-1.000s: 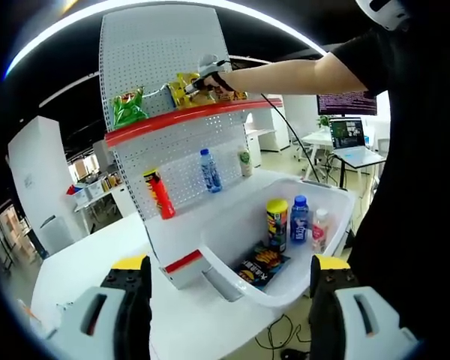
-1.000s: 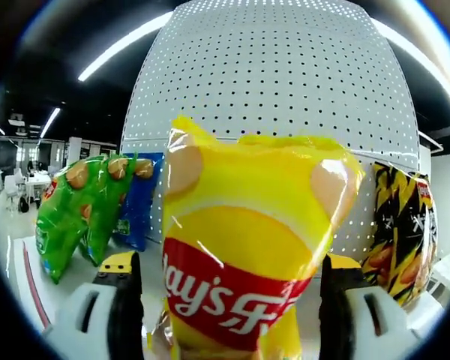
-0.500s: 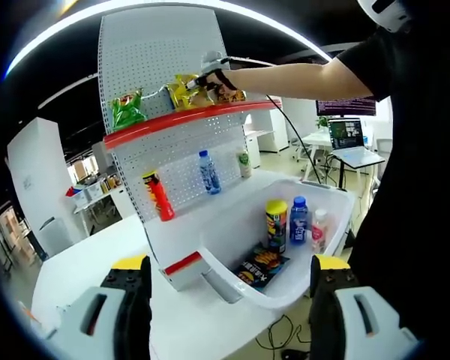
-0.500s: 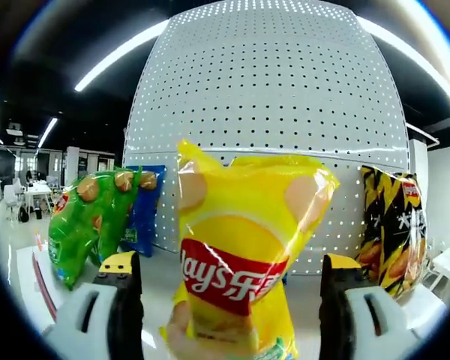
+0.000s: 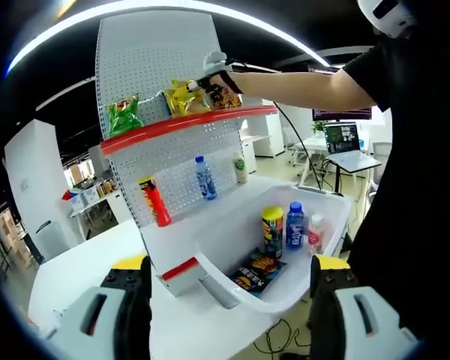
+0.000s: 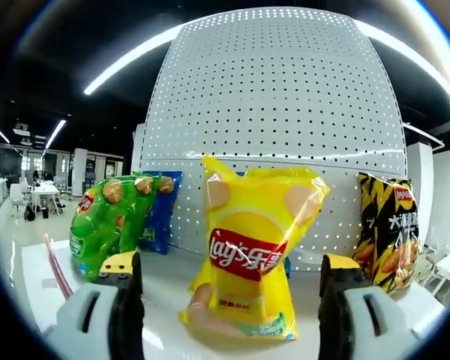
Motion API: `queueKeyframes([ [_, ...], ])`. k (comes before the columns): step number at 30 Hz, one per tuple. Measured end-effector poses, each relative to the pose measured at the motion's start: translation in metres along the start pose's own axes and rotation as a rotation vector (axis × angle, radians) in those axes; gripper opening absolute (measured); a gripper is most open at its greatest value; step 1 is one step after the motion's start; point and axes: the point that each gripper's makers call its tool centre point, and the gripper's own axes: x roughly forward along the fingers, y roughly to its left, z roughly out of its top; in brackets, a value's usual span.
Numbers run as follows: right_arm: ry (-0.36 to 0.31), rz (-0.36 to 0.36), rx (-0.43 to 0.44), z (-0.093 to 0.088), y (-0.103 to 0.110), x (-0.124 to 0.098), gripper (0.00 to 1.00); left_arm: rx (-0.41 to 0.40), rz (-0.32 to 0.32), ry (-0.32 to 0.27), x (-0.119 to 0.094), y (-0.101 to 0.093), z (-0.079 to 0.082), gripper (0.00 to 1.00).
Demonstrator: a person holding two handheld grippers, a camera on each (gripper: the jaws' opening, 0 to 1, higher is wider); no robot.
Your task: Place the items from the shopping basket onto the snack and drink counter
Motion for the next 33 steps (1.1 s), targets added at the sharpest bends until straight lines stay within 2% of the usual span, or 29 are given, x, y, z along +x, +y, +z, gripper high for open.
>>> queueKeyframes([
  [7,0.001,-0.007,0.035,-0.006,-0.007,-0.021,0.96,-0.004,-0.009,-0.036,-0.003,0.001,0.008,0.87],
  [15,-0.022,0.013,0.058,-0.009,-0.005,-0.052,0.96,-0.004,-0.014,-0.019,0.001,0.001,0.005,0.87],
  [18,-0.032,0.019,0.064,-0.008,-0.009,-0.054,0.96,0.000,-0.020,-0.015,0.004,-0.001,0.005,0.88],
  [24,-0.070,0.006,0.058,0.001,-0.015,-0.075,0.95,-0.002,-0.018,0.000,0.007,0.001,0.000,0.88],
  [27,-0.092,0.033,0.100,0.004,-0.011,-0.085,0.91,-0.001,-0.019,0.004,0.006,0.000,0.000,0.88],
  [33,-0.104,0.056,0.071,0.003,-0.004,-0.099,0.91,-0.004,-0.010,-0.002,0.005,0.003,0.000,0.88],
])
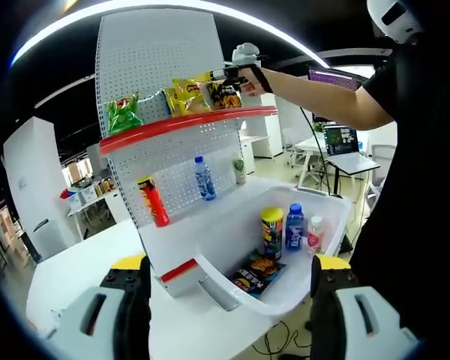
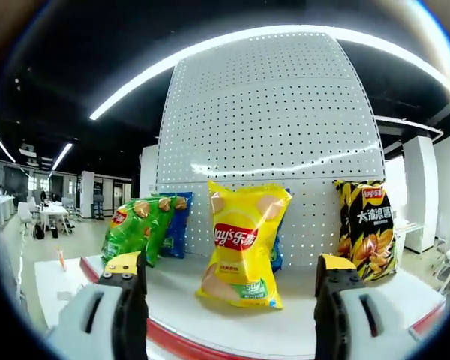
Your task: Place the items from the shopping basket onto the snack and drink counter
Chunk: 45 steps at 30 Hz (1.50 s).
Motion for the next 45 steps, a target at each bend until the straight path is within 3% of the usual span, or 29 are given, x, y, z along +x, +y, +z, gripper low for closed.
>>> queueKeyframes([
  [9,0.053,0.076,-0.030,-0.017,0.013,-0.012,0.92,-0.007,0.012,-0.002,0.000,0.003,-0.001,0.88],
  [19,0.055,0.093,-0.095,-0.025,0.005,-0.033,0.90,-0.007,0.004,0.017,0.005,0.006,-0.005,0.88],
  [24,0.060,0.094,-0.080,-0.031,0.002,-0.040,0.90,-0.006,-0.003,0.015,0.010,0.006,-0.004,0.88],
  [29,0.087,0.106,-0.096,-0.045,0.002,-0.047,0.91,-0.004,-0.009,0.017,0.012,0.006,-0.005,0.88],
  [36,0.048,0.120,-0.139,-0.037,0.000,-0.060,0.89,-0.011,-0.015,0.022,0.015,0.005,-0.008,0.88],
  [45,0.104,0.152,-0.141,-0.060,0.002,-0.075,0.90,-0.002,-0.027,0.023,0.017,0.001,-0.006,0.88],
])
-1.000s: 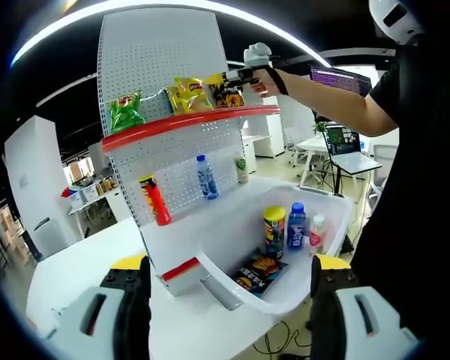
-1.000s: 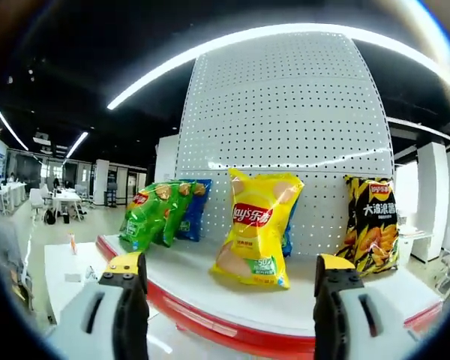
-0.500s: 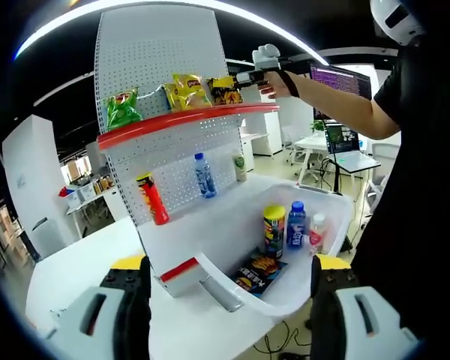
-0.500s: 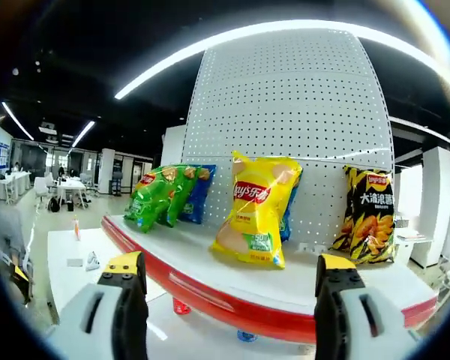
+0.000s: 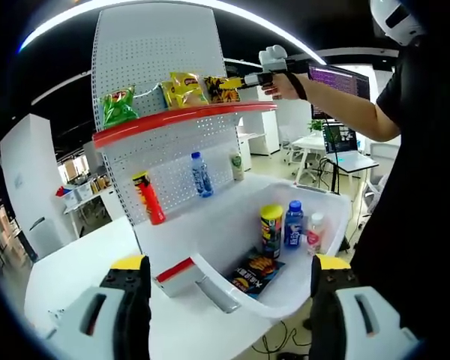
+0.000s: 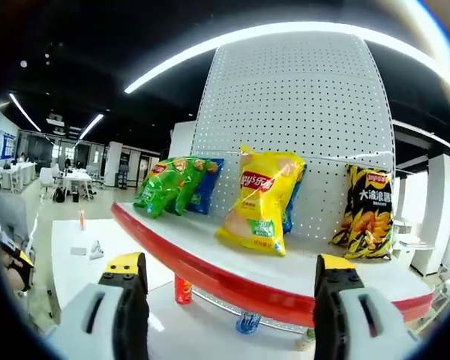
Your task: Place the items from the shopping basket onto the snack and drink counter
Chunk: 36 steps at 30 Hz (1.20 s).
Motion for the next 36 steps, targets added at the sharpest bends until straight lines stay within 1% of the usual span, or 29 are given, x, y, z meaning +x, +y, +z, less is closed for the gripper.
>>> queueKeyframes([
  [5,0.017,0.019,-0.018,-0.004,0.007,-0.008,0.90,-0.001,-0.003,0.007,0.000,-0.001,-0.002,0.88],
  [9,0.014,0.043,-0.060,-0.006,0.018,-0.015,0.90,0.003,-0.010,0.013,0.001,-0.003,-0.002,0.88],
  [11,0.030,0.068,-0.097,-0.012,0.021,-0.017,0.89,0.004,-0.013,0.012,0.002,-0.003,-0.002,0.88],
  [14,0.044,0.097,-0.134,-0.018,0.034,-0.021,0.89,0.007,-0.019,0.010,0.003,-0.004,-0.001,0.88],
  [18,0.064,0.130,-0.155,-0.026,0.043,-0.026,0.90,0.011,-0.027,0.007,0.005,-0.005,0.000,0.88],
  [21,0.060,0.163,-0.177,-0.031,0.050,-0.031,0.93,0.013,-0.031,0.009,0.007,-0.005,0.000,0.88],
  [26,0.105,0.173,-0.215,-0.046,0.046,-0.036,0.94,0.019,-0.043,0.009,0.010,-0.007,0.000,0.88],
  [32,0.140,0.181,-0.242,-0.062,0.044,-0.045,0.95,0.024,-0.058,0.018,0.014,-0.010,-0.002,0.88],
  [36,0.158,0.211,-0.260,-0.072,0.048,-0.049,0.97,0.029,-0.065,0.028,0.017,-0.010,-0.003,0.88],
])
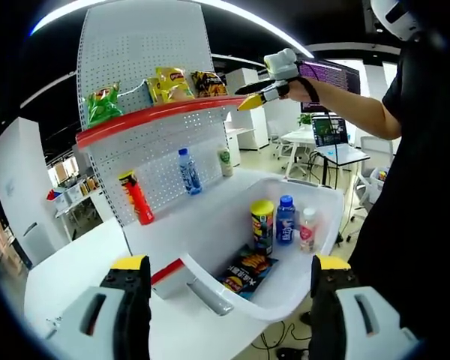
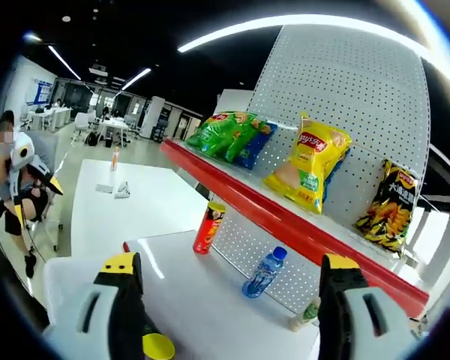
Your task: Place the items from the shopping basket onto the snack and drink counter
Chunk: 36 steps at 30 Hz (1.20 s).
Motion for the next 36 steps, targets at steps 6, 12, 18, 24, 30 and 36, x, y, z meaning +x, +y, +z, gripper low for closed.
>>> queueKeyframes([
  [6,0.003,0.060,-0.081,-0.010,0.016,0.003,0.97,0.002,-0.009,0.008,0.003,-0.002,-0.001,0.88],
  [12,0.055,0.136,-0.109,-0.031,0.041,0.008,0.97,0.004,-0.018,0.025,0.004,-0.004,-0.004,0.88],
  [18,0.097,0.211,-0.133,-0.052,0.068,0.014,0.97,0.010,-0.018,0.053,0.004,-0.005,-0.011,0.88],
  [24,0.137,0.310,-0.171,-0.069,0.102,0.015,0.97,-0.001,-0.017,0.051,0.003,-0.007,-0.012,0.88],
  [30,0.244,0.430,-0.121,-0.100,0.139,0.017,0.92,-0.006,-0.004,0.059,-0.001,-0.007,-0.016,0.88],
  [36,0.310,0.494,-0.139,-0.121,0.162,0.021,0.90,-0.012,0.019,0.053,-0.007,-0.003,-0.015,0.88],
])
